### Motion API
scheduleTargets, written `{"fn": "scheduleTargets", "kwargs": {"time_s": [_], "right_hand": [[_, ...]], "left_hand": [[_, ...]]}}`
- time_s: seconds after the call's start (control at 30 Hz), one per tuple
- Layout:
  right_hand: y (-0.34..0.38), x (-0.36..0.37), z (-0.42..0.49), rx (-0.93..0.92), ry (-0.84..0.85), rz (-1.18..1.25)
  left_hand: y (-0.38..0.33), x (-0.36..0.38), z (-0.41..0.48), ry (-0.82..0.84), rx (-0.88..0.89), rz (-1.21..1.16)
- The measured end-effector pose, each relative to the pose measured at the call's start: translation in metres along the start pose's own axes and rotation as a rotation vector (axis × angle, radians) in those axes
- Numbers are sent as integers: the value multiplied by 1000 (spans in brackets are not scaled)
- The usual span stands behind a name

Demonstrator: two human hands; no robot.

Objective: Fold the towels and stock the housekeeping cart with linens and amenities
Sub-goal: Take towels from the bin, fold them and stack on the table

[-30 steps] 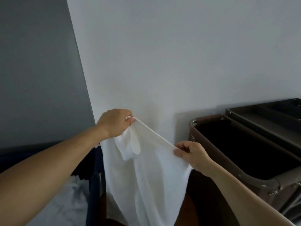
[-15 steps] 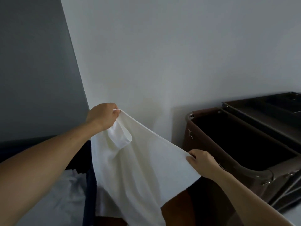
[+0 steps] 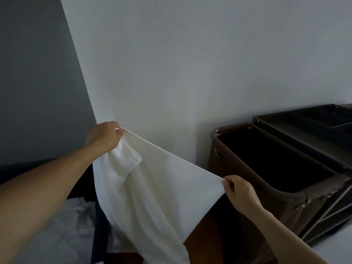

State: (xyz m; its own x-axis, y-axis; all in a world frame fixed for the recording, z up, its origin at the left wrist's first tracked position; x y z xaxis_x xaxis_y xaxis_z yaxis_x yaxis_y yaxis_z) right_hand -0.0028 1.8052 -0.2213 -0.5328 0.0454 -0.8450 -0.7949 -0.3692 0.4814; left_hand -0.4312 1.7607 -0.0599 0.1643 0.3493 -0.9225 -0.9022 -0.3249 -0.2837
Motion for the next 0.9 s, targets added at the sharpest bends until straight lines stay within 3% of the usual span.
{"fn": "scheduleTargets", "kwargs": {"time_s": [0.23, 0.4, 0.47, 0.57, 0.7, 0.9], "right_hand": [[-5, -14, -12, 154, -49, 252], [0, -20, -17, 316, 29, 705], [11, -17, -17, 354, 62, 821], [35, -13, -13, 344, 102, 908], [59, -16, -1, 345, 77, 1001], [109, -11, 21, 292, 73, 962]], "left_hand": [[2, 7, 2, 27, -18, -20], [9, 20, -7, 208, -207, -179], [11, 33, -14, 297, -313, -279], [1, 52, -26, 397, -330, -468], [-25, 64, -35, 338, -300, -654], [-105, 68, -69, 221, 35, -660]]}}
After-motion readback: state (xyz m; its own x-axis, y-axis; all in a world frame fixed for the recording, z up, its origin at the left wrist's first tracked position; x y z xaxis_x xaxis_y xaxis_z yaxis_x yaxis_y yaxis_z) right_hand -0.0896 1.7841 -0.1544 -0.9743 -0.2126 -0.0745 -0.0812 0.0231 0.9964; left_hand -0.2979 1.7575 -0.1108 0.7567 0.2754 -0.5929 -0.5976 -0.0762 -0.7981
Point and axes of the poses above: each hand's wrist, its own z-axis towards the middle knuckle, its own x-axis out of the palm, y = z × x, the point moved 6 cm from there along z, towards the middle knuckle, and after that the axes turned 4 degrees about y, right-handed, at the moved point
